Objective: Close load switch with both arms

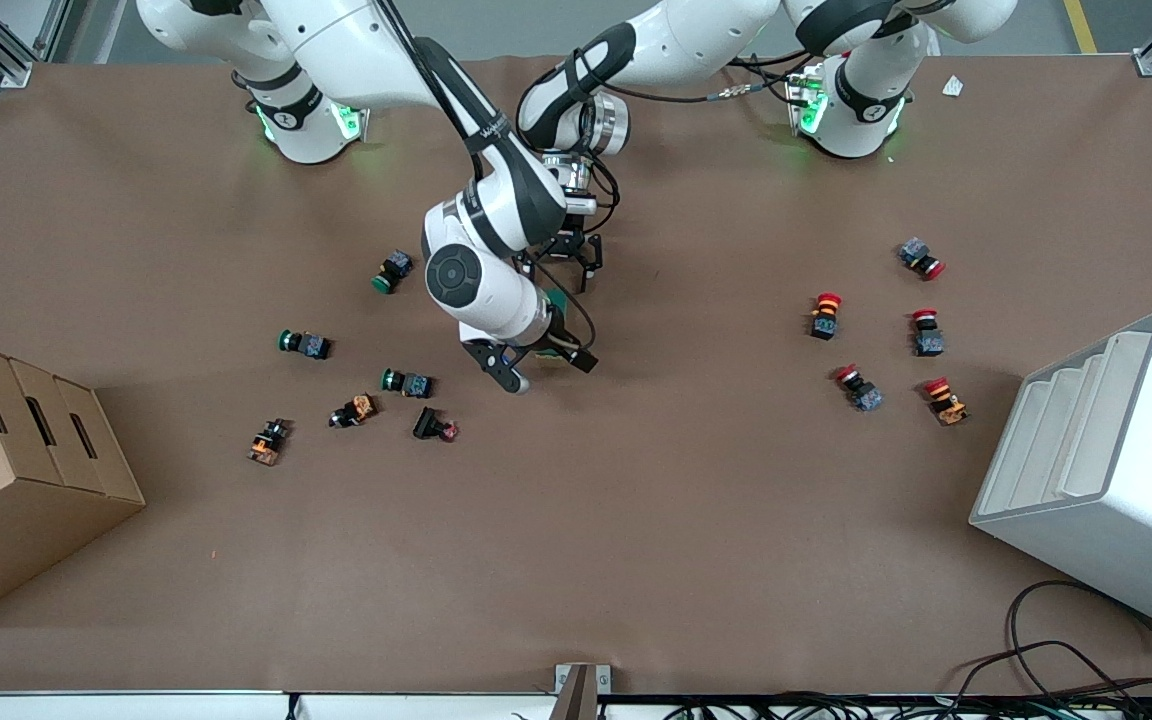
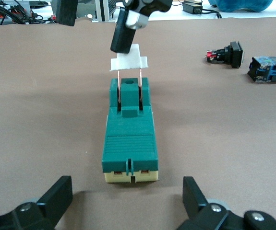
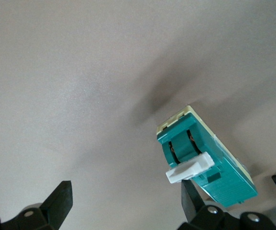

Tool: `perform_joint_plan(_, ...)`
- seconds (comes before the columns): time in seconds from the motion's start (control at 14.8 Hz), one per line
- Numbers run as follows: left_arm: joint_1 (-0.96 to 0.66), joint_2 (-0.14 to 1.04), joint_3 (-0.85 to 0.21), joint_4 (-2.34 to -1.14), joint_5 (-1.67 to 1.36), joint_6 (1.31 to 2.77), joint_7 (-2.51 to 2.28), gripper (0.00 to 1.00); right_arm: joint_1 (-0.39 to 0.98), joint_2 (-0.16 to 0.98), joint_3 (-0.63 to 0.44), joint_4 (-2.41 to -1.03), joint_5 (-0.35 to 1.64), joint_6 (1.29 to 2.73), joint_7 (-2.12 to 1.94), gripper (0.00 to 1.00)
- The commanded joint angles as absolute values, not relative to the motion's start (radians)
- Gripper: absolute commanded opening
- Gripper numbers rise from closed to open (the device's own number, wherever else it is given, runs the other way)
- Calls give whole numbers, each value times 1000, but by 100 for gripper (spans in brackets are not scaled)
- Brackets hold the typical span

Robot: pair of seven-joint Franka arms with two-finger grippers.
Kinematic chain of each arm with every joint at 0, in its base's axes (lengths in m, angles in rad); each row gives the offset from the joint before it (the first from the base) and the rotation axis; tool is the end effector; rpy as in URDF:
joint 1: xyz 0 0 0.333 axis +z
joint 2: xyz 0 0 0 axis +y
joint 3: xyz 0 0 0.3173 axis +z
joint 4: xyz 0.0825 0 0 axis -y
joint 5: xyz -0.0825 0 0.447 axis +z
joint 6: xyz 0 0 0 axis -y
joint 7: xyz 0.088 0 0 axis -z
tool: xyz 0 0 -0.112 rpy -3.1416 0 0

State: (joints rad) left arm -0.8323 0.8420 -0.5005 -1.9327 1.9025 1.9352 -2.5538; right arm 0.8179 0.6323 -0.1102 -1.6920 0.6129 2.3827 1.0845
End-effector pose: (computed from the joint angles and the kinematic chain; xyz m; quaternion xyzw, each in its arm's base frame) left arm 0.1931 -0.5869 0.0246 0.8644 -0.0502 0.4992 0.0331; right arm 0.5478 0.4870 0.1915 -0.9069 0.3777 0.1219 0.1413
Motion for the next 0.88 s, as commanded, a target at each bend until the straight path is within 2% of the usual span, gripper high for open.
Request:
perform_joint_plan(0.0,-833,881,-489,-1907,1919,1928,-2562,100,808,676,-104,-1657,637,2393,1055,100)
perform_joint_plan(0.54,-830,876,-485,-1904,1921,1928,-2568,100,769,753,-107,-1620,626,2416,967,100)
perform_joint_plan(0.81,-828,876,-485,-1902,1921,1928,-2568,100,718,738,-113,-1621,608,2390,908,100)
